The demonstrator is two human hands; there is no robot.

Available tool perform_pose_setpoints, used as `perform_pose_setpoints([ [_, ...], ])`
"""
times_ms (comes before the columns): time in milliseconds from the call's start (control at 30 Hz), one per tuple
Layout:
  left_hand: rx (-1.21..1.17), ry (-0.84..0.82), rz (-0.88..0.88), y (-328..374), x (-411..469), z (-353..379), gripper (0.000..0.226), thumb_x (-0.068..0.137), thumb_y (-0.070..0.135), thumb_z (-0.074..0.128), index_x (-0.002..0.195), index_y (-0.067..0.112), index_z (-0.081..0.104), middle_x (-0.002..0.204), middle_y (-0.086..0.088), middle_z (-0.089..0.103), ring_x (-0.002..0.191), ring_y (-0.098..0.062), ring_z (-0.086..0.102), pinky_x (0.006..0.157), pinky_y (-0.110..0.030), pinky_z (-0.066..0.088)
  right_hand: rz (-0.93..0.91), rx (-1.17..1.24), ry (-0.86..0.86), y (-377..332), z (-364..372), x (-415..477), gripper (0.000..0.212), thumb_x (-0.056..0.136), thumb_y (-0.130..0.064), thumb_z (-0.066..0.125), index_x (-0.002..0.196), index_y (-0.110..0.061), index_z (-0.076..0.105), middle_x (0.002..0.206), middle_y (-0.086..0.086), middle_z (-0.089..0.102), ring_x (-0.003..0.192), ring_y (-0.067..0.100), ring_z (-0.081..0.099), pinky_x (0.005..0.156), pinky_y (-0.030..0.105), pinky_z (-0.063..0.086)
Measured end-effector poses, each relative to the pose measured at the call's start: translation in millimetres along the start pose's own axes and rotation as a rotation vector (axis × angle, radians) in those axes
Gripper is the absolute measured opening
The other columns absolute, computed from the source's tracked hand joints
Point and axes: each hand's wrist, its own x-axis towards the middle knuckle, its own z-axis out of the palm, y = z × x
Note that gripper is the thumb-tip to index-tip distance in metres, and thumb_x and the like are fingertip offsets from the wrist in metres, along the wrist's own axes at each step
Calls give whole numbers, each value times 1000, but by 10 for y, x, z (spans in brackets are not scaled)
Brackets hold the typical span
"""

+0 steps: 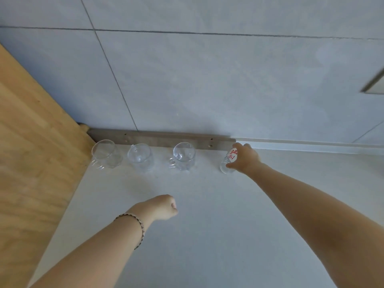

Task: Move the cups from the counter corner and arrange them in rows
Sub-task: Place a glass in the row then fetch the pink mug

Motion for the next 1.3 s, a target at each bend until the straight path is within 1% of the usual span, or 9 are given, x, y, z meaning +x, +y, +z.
perform_pose_setpoints([
  [200,4,-7,31,-155,125,-102,32,85,15,40,58,27,27,71,0,30,52,-12,22,50,-25,13,37,0,57,-190,53,258,68,77,-37,72,135,-16,42,128,12,46,120,33,49,96,38,46],
  [300,15,-5,28,-145,139,-93,33,86,16,41,58,27,27,64,2,28,51,-13,24,49,-26,15,48,18,60,-173,113,182,74,81,-29,71,139,-8,31,135,14,40,126,32,44,100,39,42],
  [467,51,-19,23,51,109,-20,33,87,17,42,58,27,29,62,1,31,49,-12,26,49,-25,19,110,121,-110,249,337,-308,87,86,-28,66,147,-1,11,146,17,30,134,32,39,106,38,37],
  [600,128,-19,52,450,72,121,32,86,17,42,58,27,29,61,2,30,49,-12,28,49,-24,19,125,67,-363,953,409,-797,55,90,-29,59,138,-9,41,140,10,47,130,23,45,105,29,38],
  [733,173,-20,118,1050,62,363,33,85,19,42,57,30,28,66,4,30,55,-13,27,50,-23,17,138,33,-390,1708,222,-1162,43,92,-28,54,132,-13,50,137,5,52,128,20,47,104,26,37],
  [1033,251,-75,285,3002,-184,1358,35,90,18,41,60,30,28,64,6,28,53,-10,25,50,-22,18,180,-24,-269,3668,-409,-2001,40,93,-29,51,131,-17,50,135,4,53,126,22,49,102,31,41],
  [1100,265,-101,320,3453,-290,1616,27,92,18,40,66,27,37,72,2,36,60,-14,34,52,-23,23,179,-26,-174,4092,-560,-2212,40,93,-28,50,132,-18,49,136,4,50,124,22,49,102,32,41],
  [1200,306,-94,346,3991,-449,1937,13,92,18,42,90,25,53,89,-1,47,82,-15,44,62,-24,32,179,-37,33,4649,-857,-2428,45,91,-24,50,136,-19,44,138,6,44,130,26,43,107,36,38],
  [1300,313,-105,344,4280,-528,2178,10,91,17,42,84,22,48,87,-2,48,79,-17,43,53,-21,29,252,-54,135,5084,-1100,-2553,48,88,-27,55,134,-14,45,135,10,42,128,30,41,105,38,40],
])
